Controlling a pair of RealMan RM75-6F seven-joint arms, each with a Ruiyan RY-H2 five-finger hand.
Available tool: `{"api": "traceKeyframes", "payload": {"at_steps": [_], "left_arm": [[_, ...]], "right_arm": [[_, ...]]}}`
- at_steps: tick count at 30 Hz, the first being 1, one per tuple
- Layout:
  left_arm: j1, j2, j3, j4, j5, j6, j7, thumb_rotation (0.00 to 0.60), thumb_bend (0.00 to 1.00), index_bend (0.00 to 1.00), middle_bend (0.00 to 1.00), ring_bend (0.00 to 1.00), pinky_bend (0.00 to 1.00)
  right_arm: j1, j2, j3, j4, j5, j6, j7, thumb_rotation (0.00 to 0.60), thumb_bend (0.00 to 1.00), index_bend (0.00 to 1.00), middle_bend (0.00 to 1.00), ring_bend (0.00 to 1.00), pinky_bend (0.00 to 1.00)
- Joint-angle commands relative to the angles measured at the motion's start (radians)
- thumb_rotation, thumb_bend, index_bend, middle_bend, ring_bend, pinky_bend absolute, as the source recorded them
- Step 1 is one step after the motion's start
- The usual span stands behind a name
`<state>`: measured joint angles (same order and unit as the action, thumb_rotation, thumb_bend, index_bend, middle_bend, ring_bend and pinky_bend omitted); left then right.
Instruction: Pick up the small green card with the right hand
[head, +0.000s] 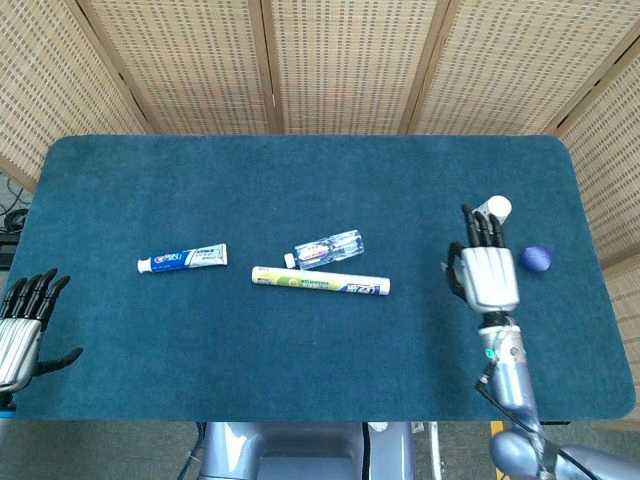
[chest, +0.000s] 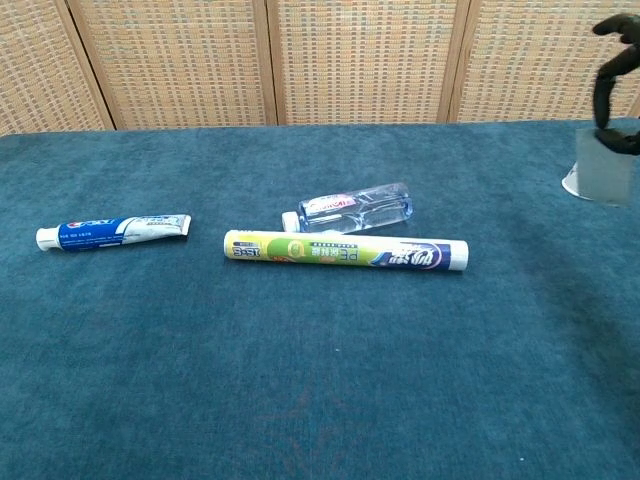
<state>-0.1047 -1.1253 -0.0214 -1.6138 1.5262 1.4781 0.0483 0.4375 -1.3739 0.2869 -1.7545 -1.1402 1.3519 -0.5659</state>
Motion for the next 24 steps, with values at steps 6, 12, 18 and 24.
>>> {"api": "traceKeyframes", "payload": {"at_steps": [6,12,18,24], "left_arm": [[0.001,-0.005,0.002,0.001,0.005,0.002,0.004,0.600,0.08,0.00,0.00,0.00,0.00],[0.004,-0.010,-0.001,-0.001,0.006,0.012,0.018,0.600,0.07,0.00,0.00,0.00,0.00],[0.005,-0.017,-0.005,0.001,0.001,0.017,0.028,0.600,0.07,0.00,0.00,0.00,0.00],[0.011,-0.021,-0.008,-0.004,0.005,0.032,0.043,0.600,0.06,0.00,0.00,0.00,0.00]], "right_arm": [[-0.195,0.123,-0.154,-0.021,-0.209,0.181,0.209,0.600,0.25,0.24,0.00,0.00,0.00],[-0.286,0.153,-0.228,0.059,-0.305,0.265,0.322,0.600,0.14,0.15,0.00,0.00,0.00],[-0.323,0.174,-0.263,0.092,-0.342,0.281,0.361,0.600,0.07,0.11,0.00,0.00,0.00],[-0.347,0.185,-0.295,0.129,-0.366,0.256,0.378,0.600,0.04,0.04,0.00,0.00,0.00]]}}
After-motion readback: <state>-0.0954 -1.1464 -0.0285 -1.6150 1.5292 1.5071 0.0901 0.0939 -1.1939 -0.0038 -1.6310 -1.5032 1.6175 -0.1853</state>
